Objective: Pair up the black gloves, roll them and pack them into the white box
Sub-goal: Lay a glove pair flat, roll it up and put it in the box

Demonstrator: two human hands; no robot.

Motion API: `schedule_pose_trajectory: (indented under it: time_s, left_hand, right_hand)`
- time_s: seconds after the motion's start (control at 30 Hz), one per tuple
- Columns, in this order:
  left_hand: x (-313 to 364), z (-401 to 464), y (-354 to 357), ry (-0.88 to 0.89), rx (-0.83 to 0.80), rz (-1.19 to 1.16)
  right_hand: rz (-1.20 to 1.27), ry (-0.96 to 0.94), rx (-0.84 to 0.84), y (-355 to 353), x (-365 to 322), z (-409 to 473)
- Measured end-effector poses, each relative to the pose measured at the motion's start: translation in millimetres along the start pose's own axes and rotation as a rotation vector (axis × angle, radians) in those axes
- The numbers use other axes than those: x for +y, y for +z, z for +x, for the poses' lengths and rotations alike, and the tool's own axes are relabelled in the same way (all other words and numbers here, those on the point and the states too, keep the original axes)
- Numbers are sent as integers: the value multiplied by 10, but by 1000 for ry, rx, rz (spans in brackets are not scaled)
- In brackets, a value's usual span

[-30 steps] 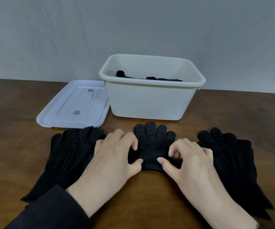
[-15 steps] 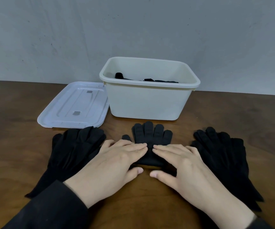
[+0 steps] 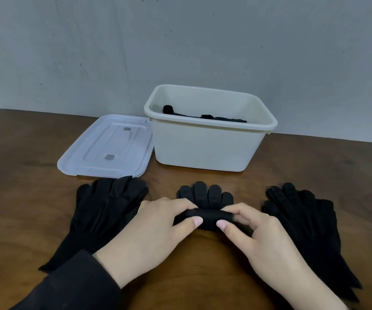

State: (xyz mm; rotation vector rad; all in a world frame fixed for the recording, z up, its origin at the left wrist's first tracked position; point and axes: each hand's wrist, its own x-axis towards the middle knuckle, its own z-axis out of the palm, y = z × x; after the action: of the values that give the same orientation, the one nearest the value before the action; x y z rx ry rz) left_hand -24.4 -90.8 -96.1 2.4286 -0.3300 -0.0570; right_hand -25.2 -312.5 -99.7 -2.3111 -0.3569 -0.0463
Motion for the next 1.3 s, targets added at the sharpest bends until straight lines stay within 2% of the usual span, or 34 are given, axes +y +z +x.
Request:
schedule_pose_trajectory:
  time_s: [0.1,0.27,0.4,0.6,0.77,0.8,0.9,0.97,1.13,1.23,1.3]
  left_hand:
    - [17,20,21,-30,24,-132]
    - [-3,27,53,-154,139,-132]
    - [-1,42,33,-135,156,22]
    - [4,70,-67,-94,113,365]
    - [-21,28,-99,42,222,318]
    - [2,10,-102,86,214,296]
    - [50,-9,-28,183,34,373]
    - [38,5,33,188,-22,430]
    - [25,56,44,149,30,367]
    - [9,-8,31,163,76,275]
    - [18,-43,-1,106,76,149]
  right_hand:
    - [157,58,-6,12,-18,27]
    - [147,99,56,69,12,91]
    - [-20,70,121,120,43,115]
    - [-263,-122,141,135,66,126]
    - [-361,-238,115,138,73,119]
    - [-364,-253,90,119,74,114]
    - [-368,-259,-38,40,108,91]
    - [-368,-262,-95,13,138,82]
    - [-395,-255,-57,45,125,90]
    - [-279,-204,-33,11,82,36]
    - [-160,-136,-33,-21,33,3]
